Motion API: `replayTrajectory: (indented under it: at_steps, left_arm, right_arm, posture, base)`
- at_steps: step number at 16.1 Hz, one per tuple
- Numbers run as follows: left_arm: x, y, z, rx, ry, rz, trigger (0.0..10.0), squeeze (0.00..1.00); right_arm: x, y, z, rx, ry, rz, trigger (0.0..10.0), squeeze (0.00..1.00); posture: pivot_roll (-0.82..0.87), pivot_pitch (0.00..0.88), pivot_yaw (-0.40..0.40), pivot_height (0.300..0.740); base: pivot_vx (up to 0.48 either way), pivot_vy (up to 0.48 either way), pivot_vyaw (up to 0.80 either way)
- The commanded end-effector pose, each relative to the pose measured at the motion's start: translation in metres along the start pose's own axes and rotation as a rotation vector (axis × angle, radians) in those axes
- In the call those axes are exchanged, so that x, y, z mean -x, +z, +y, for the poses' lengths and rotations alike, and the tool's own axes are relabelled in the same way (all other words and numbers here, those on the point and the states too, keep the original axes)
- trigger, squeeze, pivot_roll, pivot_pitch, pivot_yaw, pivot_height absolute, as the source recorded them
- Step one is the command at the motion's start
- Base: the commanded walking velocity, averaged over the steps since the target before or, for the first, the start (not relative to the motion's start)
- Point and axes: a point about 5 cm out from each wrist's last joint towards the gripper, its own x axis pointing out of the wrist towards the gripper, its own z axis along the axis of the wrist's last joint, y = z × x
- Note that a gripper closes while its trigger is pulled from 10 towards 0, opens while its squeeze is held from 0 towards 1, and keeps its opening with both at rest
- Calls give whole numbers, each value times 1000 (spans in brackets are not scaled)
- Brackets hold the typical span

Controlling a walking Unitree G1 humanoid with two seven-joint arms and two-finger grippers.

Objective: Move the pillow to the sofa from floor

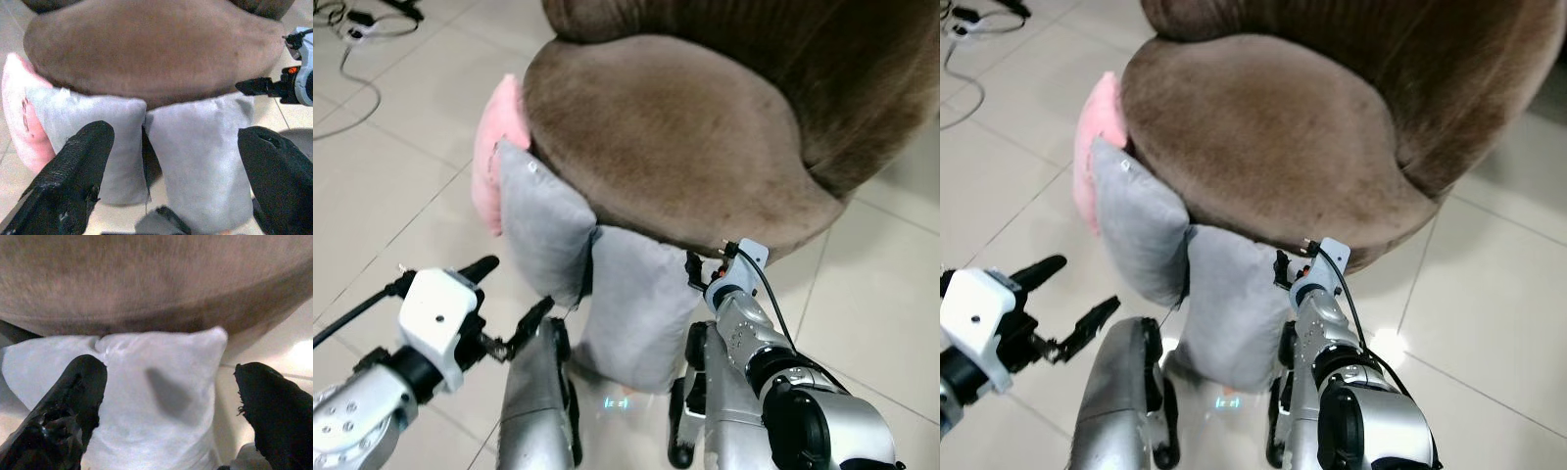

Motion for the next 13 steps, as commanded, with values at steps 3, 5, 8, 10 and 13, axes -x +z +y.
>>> replayTrajectory:
  at_steps: [3, 5, 8, 10, 13]
  left_arm:
    - [8, 2, -6, 7, 6, 20, 10000, 0]
    - [6, 1, -6, 9, 15, 17, 10000, 0]
    - [3, -1, -6, 14, 25, 18, 10000, 0]
    - [2, -2, -7, 8, 25, 19, 10000, 0]
    - [3, -2, -4, -3, 28, 25, 10000, 0]
  right_arm:
    - [2, -1, 2, -50, 63, -54, 10000, 0]
    - [5, 3, -3, -24, 107, -120, 10000, 0]
    - [8, 10, -9, -15, 139, -187, 10000, 0]
    - [9, 10, -12, 13, 141, -198, 10000, 0]
    - [8, 12, -19, 9, 84, -197, 10000, 0]
  posture:
    - [256, 300, -13, 573]
    - [243, 279, -24, 563]
    - [238, 263, -38, 538]
    - [244, 262, -39, 518]
    - [252, 263, -38, 513]
  base:
    - [0, 0, 0]
    - [0, 0, 0]
    - [0, 0, 0]
    - [0, 0, 0]
    - [0, 0, 0]
